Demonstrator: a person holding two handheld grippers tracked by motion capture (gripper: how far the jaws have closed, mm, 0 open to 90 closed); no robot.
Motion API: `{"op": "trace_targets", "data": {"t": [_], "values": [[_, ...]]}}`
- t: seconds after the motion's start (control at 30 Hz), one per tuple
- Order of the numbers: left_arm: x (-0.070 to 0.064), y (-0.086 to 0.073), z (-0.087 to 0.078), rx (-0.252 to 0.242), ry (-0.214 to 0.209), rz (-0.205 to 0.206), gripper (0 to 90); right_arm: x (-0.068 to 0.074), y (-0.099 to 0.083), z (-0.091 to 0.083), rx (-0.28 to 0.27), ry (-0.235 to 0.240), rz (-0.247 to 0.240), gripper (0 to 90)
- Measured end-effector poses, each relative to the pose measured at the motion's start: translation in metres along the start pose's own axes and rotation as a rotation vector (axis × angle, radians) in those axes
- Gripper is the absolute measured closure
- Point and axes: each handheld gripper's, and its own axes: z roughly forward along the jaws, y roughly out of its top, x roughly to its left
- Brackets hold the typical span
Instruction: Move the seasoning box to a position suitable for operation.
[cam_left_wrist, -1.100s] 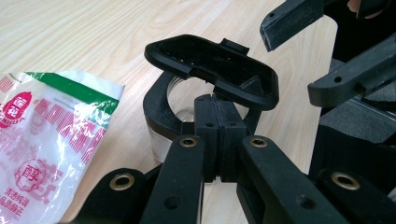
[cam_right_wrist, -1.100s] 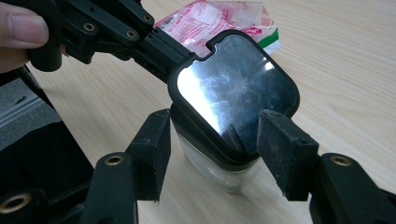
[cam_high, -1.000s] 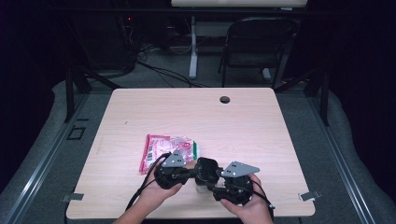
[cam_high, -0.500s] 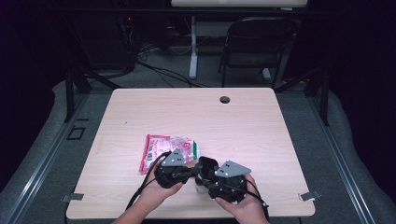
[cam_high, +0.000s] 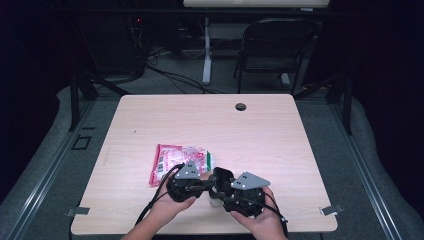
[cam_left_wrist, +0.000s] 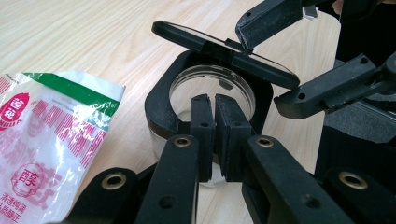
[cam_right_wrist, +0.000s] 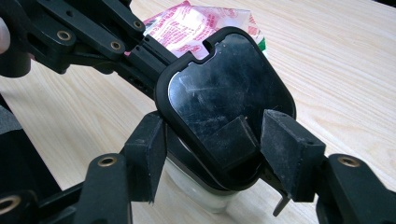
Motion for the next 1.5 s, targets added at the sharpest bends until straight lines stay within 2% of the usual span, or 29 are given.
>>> {"op": "trace_targets", "data": {"t": [0.37, 0.5, 0.73, 0.97, 1.13, 1.33, 1.5], "values": [[0.002, -0.004, 0.003, 0.002, -0.001, 0.007, 87.2, -0.001, 0.000, -0.001, -0.007, 0.000, 0.007, 41.8], [0.003, -0.004, 0.003, 0.000, -0.011, -0.007, 87.3, -0.003, -0.001, -0.003, -0.012, -0.006, 0.006, 41.9], [0.003, -0.003, 0.002, 0.003, -0.008, 0.001, 87.5, -0.008, -0.005, -0.011, -0.035, -0.021, 0.027, 44.0], [0.002, -0.004, 0.003, 0.000, -0.007, 0.002, 87.9, -0.016, -0.010, -0.020, -0.066, -0.027, 0.071, 46.6], [0.002, -0.004, 0.003, 0.000, -0.005, 0.005, 88.2, -0.022, -0.015, -0.028, -0.091, -0.024, 0.111, 52.9], [0.001, -0.004, 0.003, -0.001, -0.003, 0.010, 88.6, -0.029, -0.022, -0.038, -0.092, -0.047, 0.135, 61.0], [0.001, -0.004, 0.003, -0.001, -0.002, 0.013, 88.4, -0.031, -0.026, -0.041, -0.095, -0.044, 0.171, 61.9]]}}
